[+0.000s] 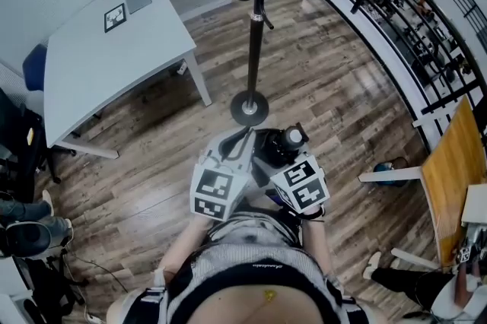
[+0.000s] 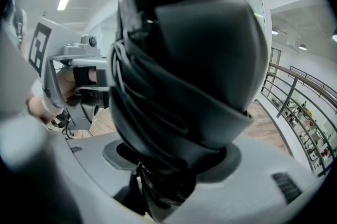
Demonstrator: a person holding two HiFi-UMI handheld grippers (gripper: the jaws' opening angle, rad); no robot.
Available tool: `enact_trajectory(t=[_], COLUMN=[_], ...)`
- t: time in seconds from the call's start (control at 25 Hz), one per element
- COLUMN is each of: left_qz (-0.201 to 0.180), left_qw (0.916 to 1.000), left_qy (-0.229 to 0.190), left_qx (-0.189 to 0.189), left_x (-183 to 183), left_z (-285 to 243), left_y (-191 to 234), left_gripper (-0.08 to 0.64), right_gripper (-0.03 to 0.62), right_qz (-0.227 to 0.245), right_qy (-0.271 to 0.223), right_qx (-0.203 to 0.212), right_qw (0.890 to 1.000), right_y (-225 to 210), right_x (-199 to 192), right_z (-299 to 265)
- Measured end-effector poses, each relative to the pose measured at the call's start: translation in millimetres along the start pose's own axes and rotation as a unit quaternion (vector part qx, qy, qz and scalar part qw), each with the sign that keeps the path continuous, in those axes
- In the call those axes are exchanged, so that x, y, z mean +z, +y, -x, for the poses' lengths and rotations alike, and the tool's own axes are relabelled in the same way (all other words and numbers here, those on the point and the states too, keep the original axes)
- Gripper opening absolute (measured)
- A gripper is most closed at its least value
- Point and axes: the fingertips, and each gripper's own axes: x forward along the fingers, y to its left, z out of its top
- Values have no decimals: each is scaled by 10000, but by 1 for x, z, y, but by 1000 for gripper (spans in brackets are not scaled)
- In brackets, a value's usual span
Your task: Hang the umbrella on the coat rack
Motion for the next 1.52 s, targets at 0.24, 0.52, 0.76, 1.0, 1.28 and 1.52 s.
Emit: enact_trajectory(t=[0.24,0.52,0.76,1.0,1.28,1.52], left_qz=[8,-49,-61,19,12,132], left_qw=[9999,9998,9996,9996,9996,9994], left_qy=[-65,-78,-94,-142,-207,-204], left_qx=[-80,-182,-254,-235,-205,-249], left_x=[5,9,8,12,13,12], left_z=[-6,-12,-9,-2,7,10], left_y=[15,37,49,65,74,78], left_gripper=[21,21,21,21,21,21], right_gripper=[282,282,282,282,282,282], right_qz=[-16,-70,-101,-124,-69,-105], right_qy=[5,30,-2,-28,24,74], right_qx=[-35,-141,-210,-230,-246,-209], right_qw=[10000,9999,9997,9997,9997,9997], right_y=[-4,-12,-11,-6,1,6], right_x=[12,25,32,44,52,54], right_z=[-18,-35,-46,-55,-61,-62])
